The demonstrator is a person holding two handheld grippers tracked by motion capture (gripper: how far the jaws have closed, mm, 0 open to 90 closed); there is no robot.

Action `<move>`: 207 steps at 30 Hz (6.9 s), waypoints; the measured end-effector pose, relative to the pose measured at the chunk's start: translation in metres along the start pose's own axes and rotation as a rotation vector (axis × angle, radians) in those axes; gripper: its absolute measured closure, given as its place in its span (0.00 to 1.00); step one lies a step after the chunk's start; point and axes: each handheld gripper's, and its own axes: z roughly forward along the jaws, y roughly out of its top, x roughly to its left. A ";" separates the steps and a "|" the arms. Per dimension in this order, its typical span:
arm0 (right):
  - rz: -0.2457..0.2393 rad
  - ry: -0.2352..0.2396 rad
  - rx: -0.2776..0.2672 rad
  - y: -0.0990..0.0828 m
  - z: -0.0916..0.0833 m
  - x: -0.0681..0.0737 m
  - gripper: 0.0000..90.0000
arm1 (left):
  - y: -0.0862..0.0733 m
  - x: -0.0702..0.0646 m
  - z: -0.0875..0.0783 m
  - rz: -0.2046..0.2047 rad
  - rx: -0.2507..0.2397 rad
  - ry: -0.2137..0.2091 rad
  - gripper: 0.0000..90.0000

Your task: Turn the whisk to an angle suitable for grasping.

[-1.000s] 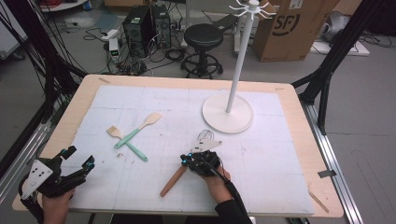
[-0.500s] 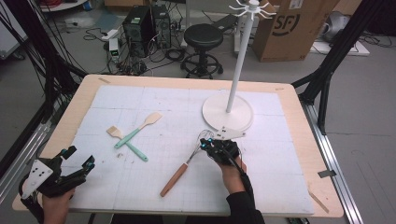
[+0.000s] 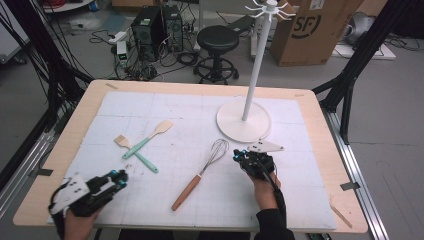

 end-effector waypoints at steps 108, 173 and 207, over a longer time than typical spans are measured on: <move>0.017 0.147 0.157 0.021 0.033 -0.023 0.99 | 0.003 -0.003 0.054 -0.121 0.405 0.190 0.99; -0.037 0.101 0.058 -0.044 -0.061 0.014 0.99 | 0.014 -0.028 0.106 -0.071 0.485 0.133 1.00; 0.021 0.108 0.037 -0.042 -0.043 0.001 0.99 | 0.008 -0.019 0.079 -0.104 0.500 0.137 0.99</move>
